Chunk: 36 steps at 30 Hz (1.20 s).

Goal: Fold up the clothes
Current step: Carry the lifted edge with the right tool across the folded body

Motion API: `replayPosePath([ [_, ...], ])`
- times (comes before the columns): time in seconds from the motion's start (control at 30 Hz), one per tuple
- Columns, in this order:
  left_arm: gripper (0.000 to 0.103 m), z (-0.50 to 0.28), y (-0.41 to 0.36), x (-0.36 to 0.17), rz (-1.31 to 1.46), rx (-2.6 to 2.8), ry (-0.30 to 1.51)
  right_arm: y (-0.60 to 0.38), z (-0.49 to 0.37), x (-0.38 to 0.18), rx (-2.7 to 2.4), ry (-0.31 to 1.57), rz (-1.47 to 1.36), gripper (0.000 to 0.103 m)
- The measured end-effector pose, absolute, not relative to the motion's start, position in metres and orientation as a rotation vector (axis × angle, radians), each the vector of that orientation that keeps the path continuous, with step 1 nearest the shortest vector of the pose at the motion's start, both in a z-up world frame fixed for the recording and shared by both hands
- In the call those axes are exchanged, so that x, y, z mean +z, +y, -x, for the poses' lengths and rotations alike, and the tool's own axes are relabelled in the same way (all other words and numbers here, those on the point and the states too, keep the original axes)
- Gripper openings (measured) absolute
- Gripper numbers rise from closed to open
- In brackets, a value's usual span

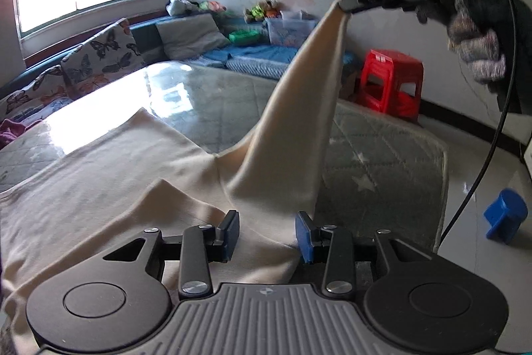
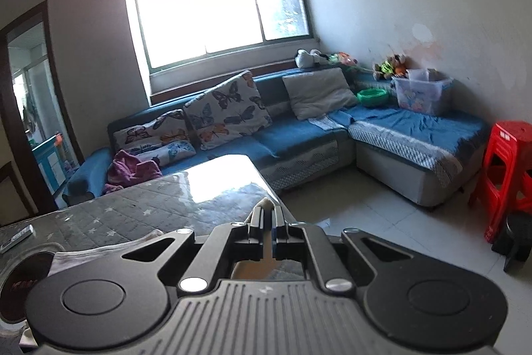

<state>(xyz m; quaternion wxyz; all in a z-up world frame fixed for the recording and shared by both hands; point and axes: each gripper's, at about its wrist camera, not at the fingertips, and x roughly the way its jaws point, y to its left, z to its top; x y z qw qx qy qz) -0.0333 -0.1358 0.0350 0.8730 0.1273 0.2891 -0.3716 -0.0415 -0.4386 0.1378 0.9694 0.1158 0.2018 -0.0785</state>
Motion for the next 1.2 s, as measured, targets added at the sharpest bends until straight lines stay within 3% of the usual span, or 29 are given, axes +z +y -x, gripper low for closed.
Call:
replayPosePath([
  [0.3,0.05,0.021,-0.044,0.065,-0.143,-0.57,0.541,-0.374,0.036,0.172,-0.013,0.356,-0.117,0.004],
  [0.73,0.052,0.023,0.061,0.049,0.001,-0.318,0.587,-0.207,0.018,0.17,0.371,0.396,0.06,0.004],
  [1.0,0.052,0.031,0.09,0.035,0.046,-0.251,0.624,-0.117,0.019,0.114,0.561,0.568,0.189,0.004],
  [1.2,0.052,0.033,0.094,0.035,0.047,-0.237,0.625,-0.106,0.034,0.085,0.652,0.662,0.238,0.008],
])
